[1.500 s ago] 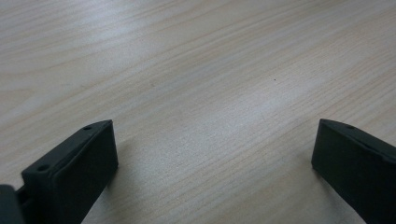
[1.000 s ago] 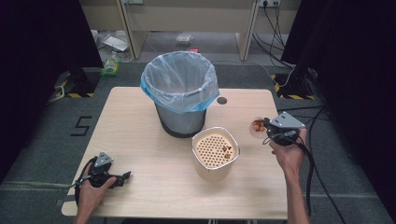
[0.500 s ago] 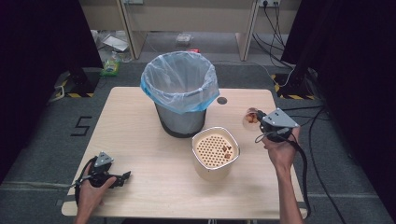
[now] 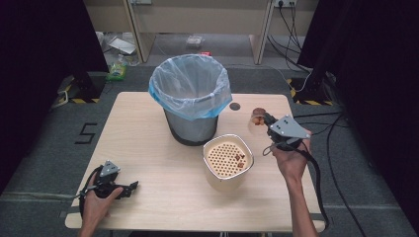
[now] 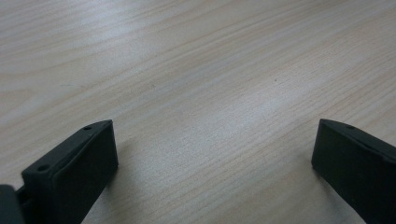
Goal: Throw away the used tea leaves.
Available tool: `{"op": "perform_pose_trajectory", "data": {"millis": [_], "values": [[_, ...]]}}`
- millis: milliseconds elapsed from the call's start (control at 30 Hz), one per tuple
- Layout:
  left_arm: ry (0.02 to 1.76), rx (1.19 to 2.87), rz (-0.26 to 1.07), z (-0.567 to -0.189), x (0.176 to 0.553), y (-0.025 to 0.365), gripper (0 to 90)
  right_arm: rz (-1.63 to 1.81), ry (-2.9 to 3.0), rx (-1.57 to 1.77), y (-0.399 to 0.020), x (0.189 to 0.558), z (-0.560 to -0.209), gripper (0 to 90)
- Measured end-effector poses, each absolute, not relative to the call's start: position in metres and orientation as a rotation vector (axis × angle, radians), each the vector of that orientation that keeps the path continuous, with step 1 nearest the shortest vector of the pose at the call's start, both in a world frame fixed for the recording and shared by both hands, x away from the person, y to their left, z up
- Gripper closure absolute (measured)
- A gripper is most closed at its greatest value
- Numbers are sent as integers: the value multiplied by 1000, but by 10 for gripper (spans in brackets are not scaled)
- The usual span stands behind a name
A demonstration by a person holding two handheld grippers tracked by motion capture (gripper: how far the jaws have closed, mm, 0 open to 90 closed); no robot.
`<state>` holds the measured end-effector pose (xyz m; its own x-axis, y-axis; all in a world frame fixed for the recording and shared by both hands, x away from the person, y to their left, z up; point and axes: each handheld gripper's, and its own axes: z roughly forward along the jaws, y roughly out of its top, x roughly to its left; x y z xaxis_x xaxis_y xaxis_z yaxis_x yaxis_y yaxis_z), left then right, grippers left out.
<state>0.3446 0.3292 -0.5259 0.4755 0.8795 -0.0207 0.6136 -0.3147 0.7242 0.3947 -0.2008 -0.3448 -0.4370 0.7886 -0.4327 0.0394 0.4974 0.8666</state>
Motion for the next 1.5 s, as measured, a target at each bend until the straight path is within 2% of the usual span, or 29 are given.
{"op": "perform_pose_trajectory", "data": {"millis": [633, 1300, 1500], "values": [[1232, 2046, 503, -526, 345, 329, 0, 936, 1738, 365, -158, 382, -359, 874], [1232, 2046, 504, -526, 344, 329, 0, 600, 1518, -48, -117, 342, -388, 877], [1232, 2046, 503, -526, 345, 329, 0, 574, 1507, -77, -109, 342, -398, 879]]}}
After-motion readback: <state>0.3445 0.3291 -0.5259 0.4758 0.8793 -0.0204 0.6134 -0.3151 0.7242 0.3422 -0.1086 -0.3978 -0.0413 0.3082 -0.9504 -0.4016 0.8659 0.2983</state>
